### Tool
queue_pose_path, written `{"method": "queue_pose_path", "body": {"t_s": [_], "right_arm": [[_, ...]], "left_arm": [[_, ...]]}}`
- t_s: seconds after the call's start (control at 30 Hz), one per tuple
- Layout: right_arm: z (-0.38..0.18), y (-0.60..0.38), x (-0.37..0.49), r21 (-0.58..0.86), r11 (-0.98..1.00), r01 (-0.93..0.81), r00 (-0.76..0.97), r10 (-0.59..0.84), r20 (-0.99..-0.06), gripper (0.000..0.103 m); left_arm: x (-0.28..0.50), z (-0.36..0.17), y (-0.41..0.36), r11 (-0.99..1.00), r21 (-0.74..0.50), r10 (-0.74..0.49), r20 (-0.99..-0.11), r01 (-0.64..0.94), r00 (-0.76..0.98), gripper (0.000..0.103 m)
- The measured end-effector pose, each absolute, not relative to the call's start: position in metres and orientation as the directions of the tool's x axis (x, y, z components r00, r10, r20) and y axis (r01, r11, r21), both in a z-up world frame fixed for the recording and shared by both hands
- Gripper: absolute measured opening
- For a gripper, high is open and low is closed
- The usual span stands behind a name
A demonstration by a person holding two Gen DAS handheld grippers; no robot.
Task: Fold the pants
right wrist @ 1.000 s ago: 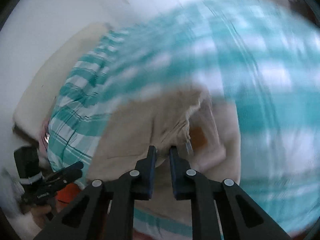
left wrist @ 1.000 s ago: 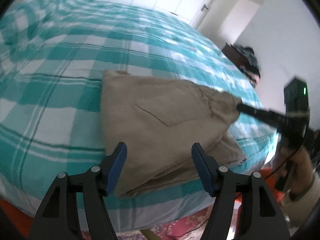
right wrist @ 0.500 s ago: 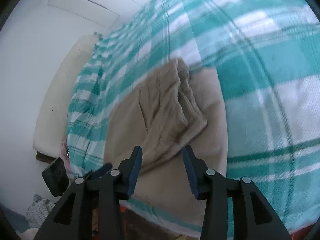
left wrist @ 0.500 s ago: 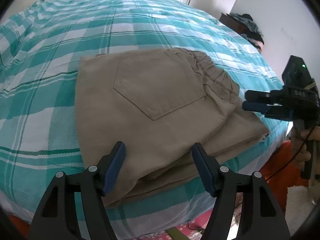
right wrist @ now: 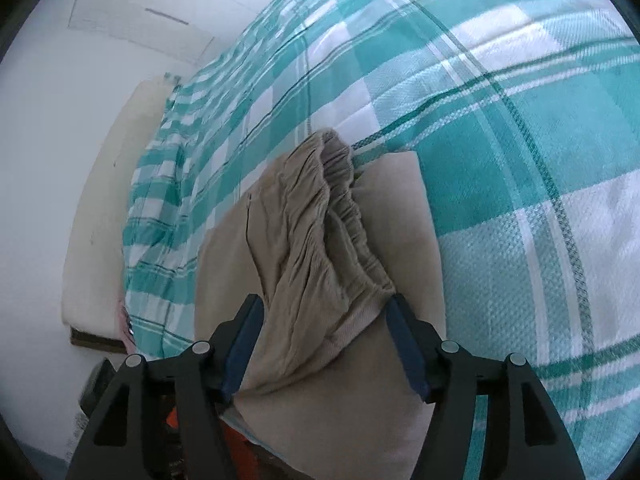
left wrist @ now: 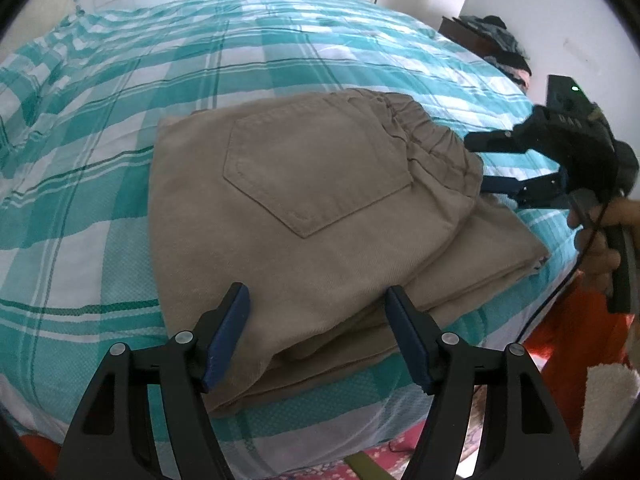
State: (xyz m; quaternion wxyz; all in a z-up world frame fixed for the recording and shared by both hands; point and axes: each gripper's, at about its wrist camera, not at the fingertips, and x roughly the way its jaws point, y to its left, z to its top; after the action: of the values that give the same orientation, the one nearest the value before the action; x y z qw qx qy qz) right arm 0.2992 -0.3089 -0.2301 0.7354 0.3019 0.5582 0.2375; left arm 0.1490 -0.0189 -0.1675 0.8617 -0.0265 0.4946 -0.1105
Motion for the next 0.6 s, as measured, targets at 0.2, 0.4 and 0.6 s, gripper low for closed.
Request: {"method": "queue_pose_path", "body": {"t_s": [0.2,0.4,0.6], "right_arm": [[-0.238,-0.32,0.32,0.841,0.538,0.053,0.213,0.817,-0.536,0.07],[-0.233,-0.311,0.335,0.73,0.68,-0.07,0.172,0.729,-0.663,0.07],[-0.242,-0.273,0.348,0.656,0.715,-0.239,0.018,0.679,-0.734,0.071]], "left_arm": [[0.149,-0.169,-0.015,0.97,-0.19,-0.24,-0.843,0.151,0.481,0.072],[0.15,-0.17,-0.016,0.971,-0.185,-0.237,-0.844,0.154,0.481,0.074],[0.151,-0.171,-0.015,0.968,-0.202,-0.25,-0.842,0.15,0.478,0.074]]}}
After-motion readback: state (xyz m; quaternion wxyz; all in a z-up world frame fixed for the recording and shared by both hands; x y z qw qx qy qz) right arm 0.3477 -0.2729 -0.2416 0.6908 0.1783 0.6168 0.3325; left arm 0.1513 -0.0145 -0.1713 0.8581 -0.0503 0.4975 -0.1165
